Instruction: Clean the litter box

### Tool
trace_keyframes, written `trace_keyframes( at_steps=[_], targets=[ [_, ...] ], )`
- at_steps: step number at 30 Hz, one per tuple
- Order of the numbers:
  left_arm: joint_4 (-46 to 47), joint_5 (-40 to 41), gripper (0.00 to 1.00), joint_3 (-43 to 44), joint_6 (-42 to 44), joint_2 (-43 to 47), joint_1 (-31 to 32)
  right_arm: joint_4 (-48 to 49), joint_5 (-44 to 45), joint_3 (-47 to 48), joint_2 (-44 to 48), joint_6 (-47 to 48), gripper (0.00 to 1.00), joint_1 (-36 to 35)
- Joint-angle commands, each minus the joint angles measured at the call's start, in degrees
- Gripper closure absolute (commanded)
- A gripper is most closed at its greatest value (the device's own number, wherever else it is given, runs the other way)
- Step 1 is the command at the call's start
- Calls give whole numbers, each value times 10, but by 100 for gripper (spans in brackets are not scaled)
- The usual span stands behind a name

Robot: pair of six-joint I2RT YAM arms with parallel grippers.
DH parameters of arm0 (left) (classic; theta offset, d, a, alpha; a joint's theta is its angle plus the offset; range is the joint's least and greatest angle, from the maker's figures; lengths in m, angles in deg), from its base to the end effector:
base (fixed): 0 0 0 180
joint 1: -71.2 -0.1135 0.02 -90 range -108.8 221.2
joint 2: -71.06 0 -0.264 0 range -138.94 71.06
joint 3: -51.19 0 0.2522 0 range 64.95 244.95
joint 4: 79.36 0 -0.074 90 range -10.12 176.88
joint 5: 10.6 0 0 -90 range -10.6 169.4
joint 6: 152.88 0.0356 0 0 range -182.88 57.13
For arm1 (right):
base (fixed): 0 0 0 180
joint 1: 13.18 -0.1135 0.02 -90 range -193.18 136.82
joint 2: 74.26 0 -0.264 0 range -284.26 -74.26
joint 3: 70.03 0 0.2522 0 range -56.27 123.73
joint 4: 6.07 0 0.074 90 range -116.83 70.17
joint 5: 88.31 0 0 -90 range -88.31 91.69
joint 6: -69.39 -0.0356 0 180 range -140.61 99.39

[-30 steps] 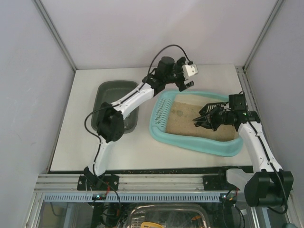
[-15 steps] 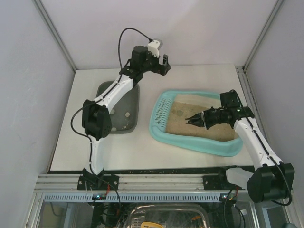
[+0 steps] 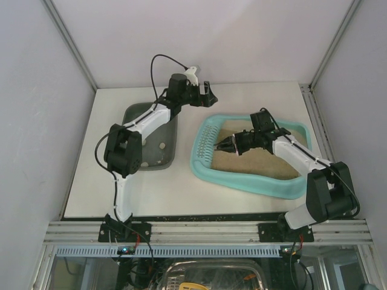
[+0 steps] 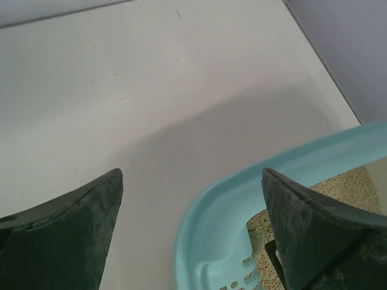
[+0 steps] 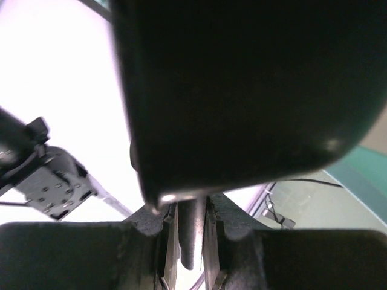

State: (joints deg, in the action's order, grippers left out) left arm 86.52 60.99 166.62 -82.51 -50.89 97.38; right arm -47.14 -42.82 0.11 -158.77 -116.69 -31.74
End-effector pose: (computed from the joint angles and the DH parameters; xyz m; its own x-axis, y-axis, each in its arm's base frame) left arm 0.4537 -0.2356 0.2709 -0.5277 -0.0958 -0.8440 0.5378 0.7314 -0.4192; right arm 0.2721 0.1177 0.2318 -0.5179 0.5741 0.6342 0.8403 0.2025 0.5029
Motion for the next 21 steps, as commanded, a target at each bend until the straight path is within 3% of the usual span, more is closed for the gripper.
trace_keyframes(
  at_steps=[1,9,16,21],
  targets=[
    [57,-17,0,-30,-33,28,0,93,-12,1,4,-99,100,4],
    [71,-22,0,-92,-1,63,-1,140,-19,-42,-3,-151,100,-26],
    [65,-28,0,-114,-4,75,-7,269,1,-129,29,-249,100,-52],
    [61,-29,0,-121,5,83,-9,348,18,-173,25,-257,100,-48]
  ],
)
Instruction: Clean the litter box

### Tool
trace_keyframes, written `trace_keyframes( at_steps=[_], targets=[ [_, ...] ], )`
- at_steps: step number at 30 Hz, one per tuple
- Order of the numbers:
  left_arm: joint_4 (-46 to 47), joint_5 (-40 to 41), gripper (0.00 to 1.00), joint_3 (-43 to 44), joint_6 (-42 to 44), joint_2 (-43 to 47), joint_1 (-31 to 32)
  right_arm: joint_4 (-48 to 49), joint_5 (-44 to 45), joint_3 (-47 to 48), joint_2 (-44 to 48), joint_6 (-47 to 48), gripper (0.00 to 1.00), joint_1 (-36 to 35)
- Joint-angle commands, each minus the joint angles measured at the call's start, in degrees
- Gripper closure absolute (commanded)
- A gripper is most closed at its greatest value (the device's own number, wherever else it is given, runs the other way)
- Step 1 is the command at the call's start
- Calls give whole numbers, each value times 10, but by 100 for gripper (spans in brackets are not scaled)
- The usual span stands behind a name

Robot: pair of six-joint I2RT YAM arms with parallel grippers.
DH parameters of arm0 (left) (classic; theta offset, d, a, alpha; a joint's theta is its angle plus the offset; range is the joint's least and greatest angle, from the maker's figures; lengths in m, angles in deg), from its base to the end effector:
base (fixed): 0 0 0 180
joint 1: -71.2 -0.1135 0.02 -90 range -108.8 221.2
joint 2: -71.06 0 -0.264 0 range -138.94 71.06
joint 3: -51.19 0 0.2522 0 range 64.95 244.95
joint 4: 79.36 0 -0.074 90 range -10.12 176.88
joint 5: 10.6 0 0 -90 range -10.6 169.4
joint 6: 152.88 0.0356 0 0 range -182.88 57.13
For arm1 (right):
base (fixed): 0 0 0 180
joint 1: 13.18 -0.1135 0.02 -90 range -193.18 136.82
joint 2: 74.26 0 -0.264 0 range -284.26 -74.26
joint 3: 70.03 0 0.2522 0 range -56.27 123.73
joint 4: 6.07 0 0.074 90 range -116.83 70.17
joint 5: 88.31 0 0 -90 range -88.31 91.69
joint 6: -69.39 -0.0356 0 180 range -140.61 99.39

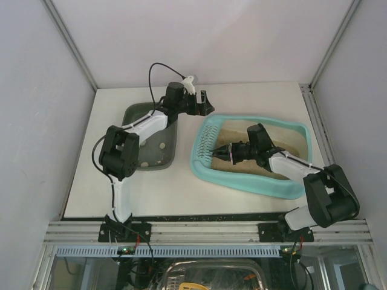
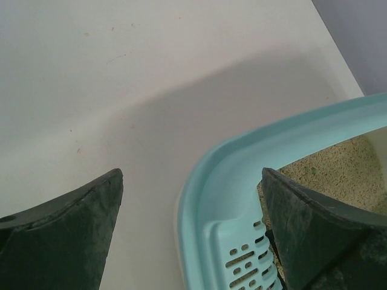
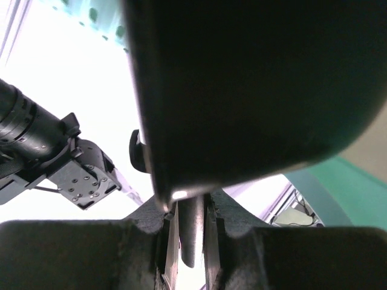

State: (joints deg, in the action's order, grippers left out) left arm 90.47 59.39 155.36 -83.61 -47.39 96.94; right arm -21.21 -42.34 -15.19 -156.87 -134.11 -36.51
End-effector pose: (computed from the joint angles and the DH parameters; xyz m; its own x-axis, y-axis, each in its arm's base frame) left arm 0.4343 -0.2229 0.2389 -0.5925 -0.0836 -0.8013 0.5121 0.7287 -0.4547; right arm 0.2493 0.1345 0.1900 -0.4405 0.5281 0.7260 0.8733 0.0644 0.4830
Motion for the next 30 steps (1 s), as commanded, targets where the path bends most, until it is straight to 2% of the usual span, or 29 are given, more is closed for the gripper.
trace_keyframes(
  at_steps=[1,8,12,18,24,30],
  targets=[
    [21,-13,0,-10,20,50,-4,113,13,-25,-1,-83,100,0],
    [17,5,0,-22,37,63,-4,319,-17,-70,-79,-87,100,4],
    [15,13,0,-29,50,71,-4,388,-15,-105,-111,-88,100,7],
    [7,14,0,-38,59,79,-4,544,-2,-146,-159,-106,100,13],
    [4,7,0,-42,57,80,-4,574,13,-192,-161,-82,100,31],
    [4,0,0,-43,58,79,-4,660,-1,-195,-201,-80,100,50]
  ],
)
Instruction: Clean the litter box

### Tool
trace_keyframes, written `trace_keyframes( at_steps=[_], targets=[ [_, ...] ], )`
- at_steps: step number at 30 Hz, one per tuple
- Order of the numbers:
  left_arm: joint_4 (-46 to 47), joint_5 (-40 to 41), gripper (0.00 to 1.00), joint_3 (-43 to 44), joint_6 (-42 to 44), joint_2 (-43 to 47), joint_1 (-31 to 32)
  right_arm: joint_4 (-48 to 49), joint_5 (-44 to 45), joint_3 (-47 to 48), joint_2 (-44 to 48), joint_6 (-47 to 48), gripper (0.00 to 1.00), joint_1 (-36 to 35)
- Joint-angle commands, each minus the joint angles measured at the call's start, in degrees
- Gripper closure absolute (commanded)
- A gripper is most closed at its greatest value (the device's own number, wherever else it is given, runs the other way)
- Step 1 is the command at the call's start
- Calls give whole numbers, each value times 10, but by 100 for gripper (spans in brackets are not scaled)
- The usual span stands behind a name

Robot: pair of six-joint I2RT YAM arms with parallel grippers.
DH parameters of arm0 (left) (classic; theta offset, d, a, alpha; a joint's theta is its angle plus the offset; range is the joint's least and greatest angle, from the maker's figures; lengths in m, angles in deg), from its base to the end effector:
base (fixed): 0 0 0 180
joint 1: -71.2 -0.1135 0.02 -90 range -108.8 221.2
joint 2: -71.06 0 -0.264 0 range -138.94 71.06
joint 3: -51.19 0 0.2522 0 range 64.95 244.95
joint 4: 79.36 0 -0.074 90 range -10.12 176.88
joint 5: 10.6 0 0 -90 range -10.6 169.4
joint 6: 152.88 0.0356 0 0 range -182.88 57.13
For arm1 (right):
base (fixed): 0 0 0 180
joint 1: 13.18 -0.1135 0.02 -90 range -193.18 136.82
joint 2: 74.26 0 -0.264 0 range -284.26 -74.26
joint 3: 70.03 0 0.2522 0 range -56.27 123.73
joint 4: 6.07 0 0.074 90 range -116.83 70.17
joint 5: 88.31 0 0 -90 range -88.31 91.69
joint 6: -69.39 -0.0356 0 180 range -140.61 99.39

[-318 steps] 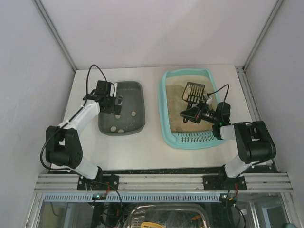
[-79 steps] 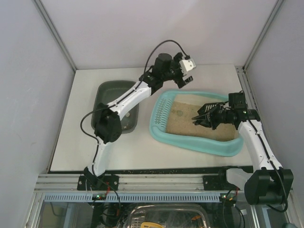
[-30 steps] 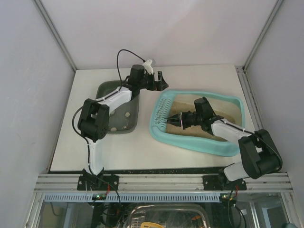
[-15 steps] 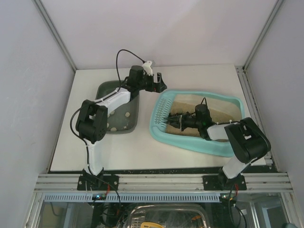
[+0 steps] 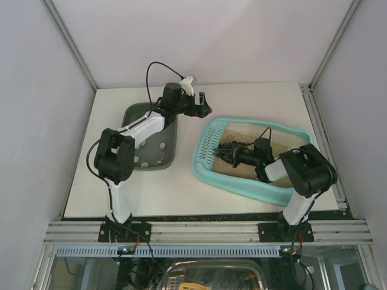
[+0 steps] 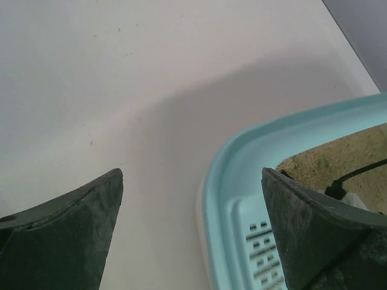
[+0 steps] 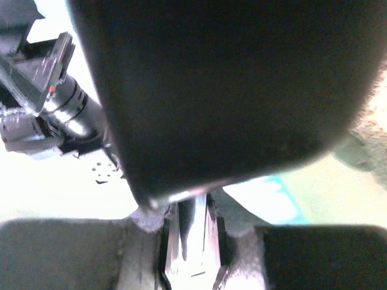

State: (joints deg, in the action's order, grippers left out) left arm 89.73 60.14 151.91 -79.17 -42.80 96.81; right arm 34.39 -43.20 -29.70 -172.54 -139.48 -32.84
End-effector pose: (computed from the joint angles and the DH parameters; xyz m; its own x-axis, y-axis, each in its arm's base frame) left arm 0.4193 -0.2140 0.2538 -0.5434 -0.0332 -0.8388 0.5493 0.7415 -0.3852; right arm 0.2613 0.1200 0.1312 -0.6272 0.4347 0.6462 0.6690 -0.1242 0.7328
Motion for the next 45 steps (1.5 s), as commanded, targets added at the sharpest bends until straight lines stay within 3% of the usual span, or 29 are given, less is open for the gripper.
trace_keyframes(
  at_steps=[1,11,21,25,29,45],
  targets=[
    [11,-8,0,-8,15,33,-3,116,2,-50,-49,-26,100,18],
    [8,-15,0,-12,14,33,-4,41,-46,-49,5,22,100,52],
    [8,-26,0,-11,10,30,-9,-173,-140,-49,101,209,100,109],
    [8,-31,0,-18,10,31,-11,-180,-177,-57,96,236,100,121],
    [8,-35,0,-26,12,32,-11,-130,-191,-66,75,241,100,117],
    [-12,-69,0,-33,47,37,-14,281,-149,-157,-93,164,100,99]
  ],
)
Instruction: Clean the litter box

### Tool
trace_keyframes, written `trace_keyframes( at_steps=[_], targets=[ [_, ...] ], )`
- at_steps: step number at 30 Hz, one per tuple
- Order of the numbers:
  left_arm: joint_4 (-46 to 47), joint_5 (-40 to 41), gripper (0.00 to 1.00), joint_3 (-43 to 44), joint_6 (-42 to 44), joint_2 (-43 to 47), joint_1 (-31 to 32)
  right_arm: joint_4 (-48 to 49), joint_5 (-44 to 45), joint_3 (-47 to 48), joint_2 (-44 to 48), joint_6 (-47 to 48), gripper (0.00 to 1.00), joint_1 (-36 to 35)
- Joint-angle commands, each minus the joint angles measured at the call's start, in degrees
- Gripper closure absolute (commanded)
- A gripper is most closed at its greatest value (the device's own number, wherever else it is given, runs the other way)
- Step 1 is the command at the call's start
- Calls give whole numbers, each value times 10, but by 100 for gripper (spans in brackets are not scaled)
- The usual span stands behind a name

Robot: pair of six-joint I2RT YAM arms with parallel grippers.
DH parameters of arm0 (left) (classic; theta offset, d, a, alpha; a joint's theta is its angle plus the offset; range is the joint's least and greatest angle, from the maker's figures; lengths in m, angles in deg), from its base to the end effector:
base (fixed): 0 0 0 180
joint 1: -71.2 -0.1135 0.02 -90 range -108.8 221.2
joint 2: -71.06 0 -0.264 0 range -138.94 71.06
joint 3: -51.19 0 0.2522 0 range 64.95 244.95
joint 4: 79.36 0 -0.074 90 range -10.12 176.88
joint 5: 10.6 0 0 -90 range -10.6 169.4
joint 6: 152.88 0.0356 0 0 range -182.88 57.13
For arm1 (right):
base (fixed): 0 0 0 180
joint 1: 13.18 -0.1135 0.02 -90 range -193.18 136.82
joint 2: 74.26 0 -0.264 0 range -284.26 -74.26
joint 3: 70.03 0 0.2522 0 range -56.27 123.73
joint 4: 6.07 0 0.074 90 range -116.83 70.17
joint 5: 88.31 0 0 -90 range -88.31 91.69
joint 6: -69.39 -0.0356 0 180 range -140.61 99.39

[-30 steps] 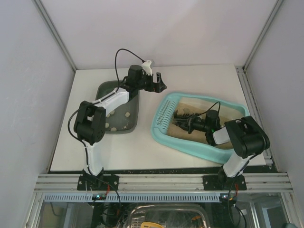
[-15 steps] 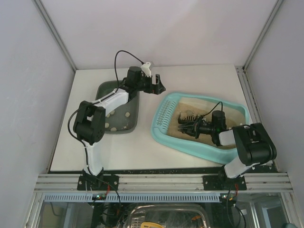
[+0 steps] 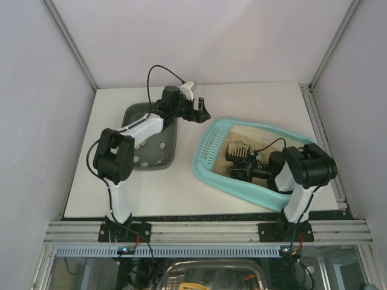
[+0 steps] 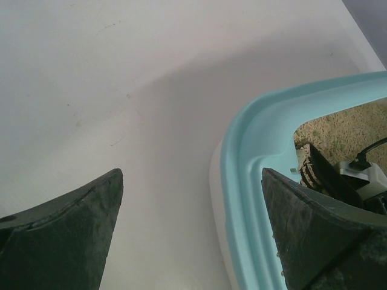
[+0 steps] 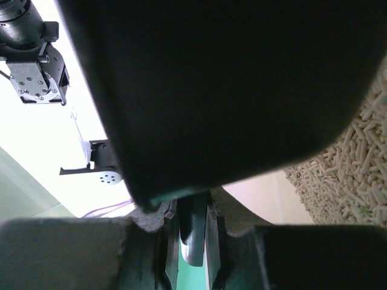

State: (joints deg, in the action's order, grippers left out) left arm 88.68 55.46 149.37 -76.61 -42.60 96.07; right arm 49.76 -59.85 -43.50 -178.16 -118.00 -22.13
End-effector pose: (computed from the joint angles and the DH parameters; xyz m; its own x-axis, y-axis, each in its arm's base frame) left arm 0.4145 -0.2081 0.2389 -0.5749 0.0274 -0.8178 0.5916 0.7044 -0.3923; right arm 0.2156 0.0656 0.0903 -0.8280 0.3480 0.4397 0.4731 0.0125 0.8809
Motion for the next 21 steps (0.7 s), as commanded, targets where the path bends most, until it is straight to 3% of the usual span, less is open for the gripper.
trace_keyframes(
  at_steps=[1,10,21],
  targets=[
    [-3,-23,0,-7,22,35,-8,128,17,-16,-41,-47,100,-10],
    [-7,-40,0,-7,26,36,-9,99,3,5,-39,-4,100,-6],
    [-24,-68,0,4,35,31,-18,-27,-16,29,7,73,100,-5]
  ],
)
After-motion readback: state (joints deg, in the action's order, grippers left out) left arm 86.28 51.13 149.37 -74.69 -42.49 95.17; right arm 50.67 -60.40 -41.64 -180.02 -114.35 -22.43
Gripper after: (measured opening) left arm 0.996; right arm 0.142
